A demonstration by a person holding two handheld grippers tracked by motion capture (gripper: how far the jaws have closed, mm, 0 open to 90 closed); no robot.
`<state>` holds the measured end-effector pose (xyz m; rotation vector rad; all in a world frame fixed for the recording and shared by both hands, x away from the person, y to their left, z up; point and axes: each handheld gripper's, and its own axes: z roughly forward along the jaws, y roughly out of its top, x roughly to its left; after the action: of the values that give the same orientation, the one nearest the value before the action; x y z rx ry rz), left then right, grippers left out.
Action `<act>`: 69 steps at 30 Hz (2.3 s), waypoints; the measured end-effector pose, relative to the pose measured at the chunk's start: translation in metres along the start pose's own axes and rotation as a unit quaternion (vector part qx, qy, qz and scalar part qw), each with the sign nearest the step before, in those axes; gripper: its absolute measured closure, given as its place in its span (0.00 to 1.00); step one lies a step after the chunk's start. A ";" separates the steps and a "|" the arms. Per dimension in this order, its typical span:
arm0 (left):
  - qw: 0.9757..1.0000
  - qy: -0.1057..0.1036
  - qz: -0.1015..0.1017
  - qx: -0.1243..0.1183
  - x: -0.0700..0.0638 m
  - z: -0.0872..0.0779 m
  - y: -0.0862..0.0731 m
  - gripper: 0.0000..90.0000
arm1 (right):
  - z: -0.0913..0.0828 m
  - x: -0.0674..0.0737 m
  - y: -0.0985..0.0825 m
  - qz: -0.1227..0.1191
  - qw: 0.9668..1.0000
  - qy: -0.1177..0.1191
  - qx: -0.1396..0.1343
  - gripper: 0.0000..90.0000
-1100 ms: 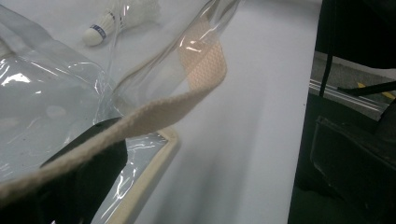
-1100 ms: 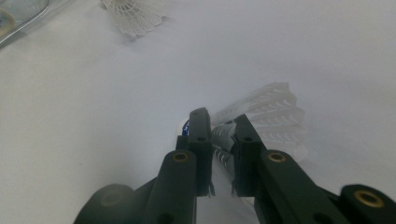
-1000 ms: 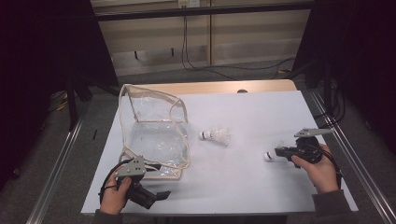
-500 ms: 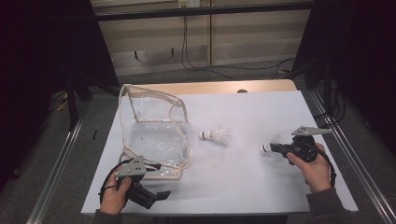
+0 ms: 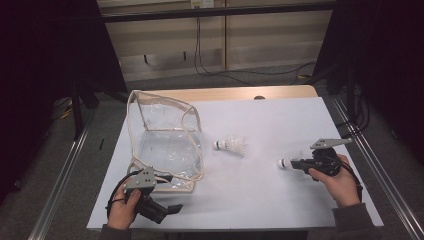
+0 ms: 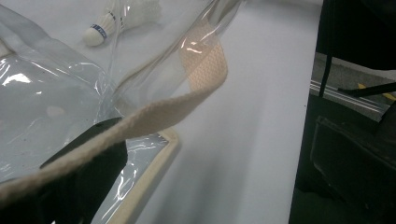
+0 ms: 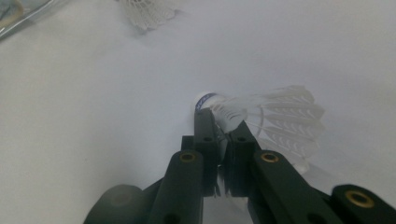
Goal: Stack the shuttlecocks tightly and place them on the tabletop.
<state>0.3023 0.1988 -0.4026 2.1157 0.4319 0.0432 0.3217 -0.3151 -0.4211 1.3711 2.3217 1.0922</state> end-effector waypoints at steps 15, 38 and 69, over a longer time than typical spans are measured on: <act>1.000 0.000 0.001 -0.001 0.000 0.000 0.000 0.04 | 0.003 0.000 0.001 0.020 0.999 0.031 -0.031 1.00; 1.000 -0.001 0.000 -0.002 0.000 0.000 -0.001 0.04 | 0.013 0.009 0.014 0.006 0.998 0.029 -0.059 1.00; 1.000 0.007 0.001 -0.003 -0.003 -0.002 -0.003 0.04 | 0.024 0.016 0.025 0.013 0.995 0.038 -0.089 1.00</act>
<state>0.2977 0.2012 -0.4036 2.1109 0.4381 0.0592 0.3426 -0.2830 -0.4175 1.3197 2.2009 1.3452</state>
